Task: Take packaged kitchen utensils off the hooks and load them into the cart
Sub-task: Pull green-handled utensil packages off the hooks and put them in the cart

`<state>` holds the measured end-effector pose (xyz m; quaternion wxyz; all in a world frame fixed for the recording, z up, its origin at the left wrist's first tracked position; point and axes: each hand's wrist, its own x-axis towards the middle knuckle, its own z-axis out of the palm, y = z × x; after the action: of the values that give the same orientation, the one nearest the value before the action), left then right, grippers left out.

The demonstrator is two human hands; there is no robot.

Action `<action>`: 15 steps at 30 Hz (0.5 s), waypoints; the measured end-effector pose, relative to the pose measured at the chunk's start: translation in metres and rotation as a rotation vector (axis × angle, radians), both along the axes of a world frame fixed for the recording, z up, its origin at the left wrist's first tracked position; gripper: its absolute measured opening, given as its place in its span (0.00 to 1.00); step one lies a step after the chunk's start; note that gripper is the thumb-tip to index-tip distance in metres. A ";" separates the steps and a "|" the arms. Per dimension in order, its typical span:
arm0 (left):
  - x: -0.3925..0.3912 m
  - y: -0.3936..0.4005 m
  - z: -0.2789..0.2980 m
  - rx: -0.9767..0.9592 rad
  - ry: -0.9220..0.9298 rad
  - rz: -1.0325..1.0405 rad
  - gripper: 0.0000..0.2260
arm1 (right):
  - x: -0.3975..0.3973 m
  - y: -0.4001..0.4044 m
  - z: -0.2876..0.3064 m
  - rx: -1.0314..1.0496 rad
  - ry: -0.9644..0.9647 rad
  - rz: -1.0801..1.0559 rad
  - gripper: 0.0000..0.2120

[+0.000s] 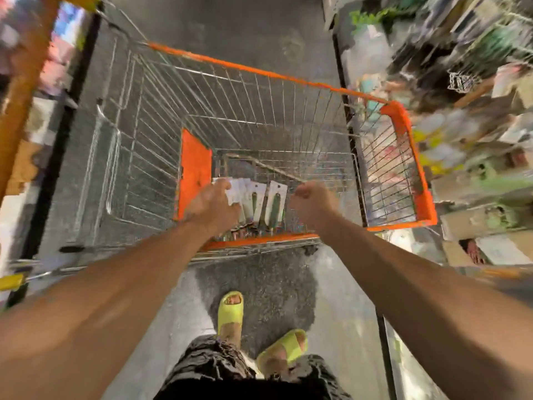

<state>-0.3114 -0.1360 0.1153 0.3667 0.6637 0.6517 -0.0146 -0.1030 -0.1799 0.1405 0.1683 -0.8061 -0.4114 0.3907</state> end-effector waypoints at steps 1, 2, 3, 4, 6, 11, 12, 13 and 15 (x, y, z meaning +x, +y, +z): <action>-0.002 0.008 -0.011 -0.023 -0.019 -0.004 0.25 | -0.001 0.008 -0.009 -0.036 -0.026 0.023 0.03; -0.004 0.014 -0.022 -0.044 -0.031 -0.002 0.25 | -0.003 0.015 -0.016 -0.075 -0.037 0.034 0.03; -0.006 0.020 -0.033 -0.062 -0.029 -0.002 0.25 | -0.003 0.022 -0.026 -0.106 -0.026 0.041 0.04; -0.007 0.024 -0.043 -0.088 -0.020 0.007 0.25 | -0.003 0.028 -0.036 -0.136 -0.015 0.038 0.04; -0.007 0.031 -0.064 -0.159 -0.016 0.056 0.25 | -0.002 0.041 -0.057 -0.190 -0.010 0.051 0.04; 0.006 0.055 -0.122 -0.301 -0.016 0.168 0.31 | 0.001 0.076 -0.120 -0.283 0.042 0.129 0.08; 0.010 0.061 -0.133 -0.310 -0.006 0.192 0.30 | 0.002 0.082 -0.134 -0.296 0.033 0.140 0.09; 0.013 0.067 -0.146 -0.315 0.008 0.222 0.29 | 0.004 0.088 -0.148 -0.313 0.018 0.158 0.10; 0.019 0.076 -0.167 -0.349 0.031 0.301 0.29 | 0.007 0.099 -0.176 -0.369 -0.005 0.177 0.11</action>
<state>-0.2924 -0.0597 -0.0512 0.4640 0.4852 0.7365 -0.0823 -0.0957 -0.0813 -0.0355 -0.0179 -0.7849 -0.4024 0.4708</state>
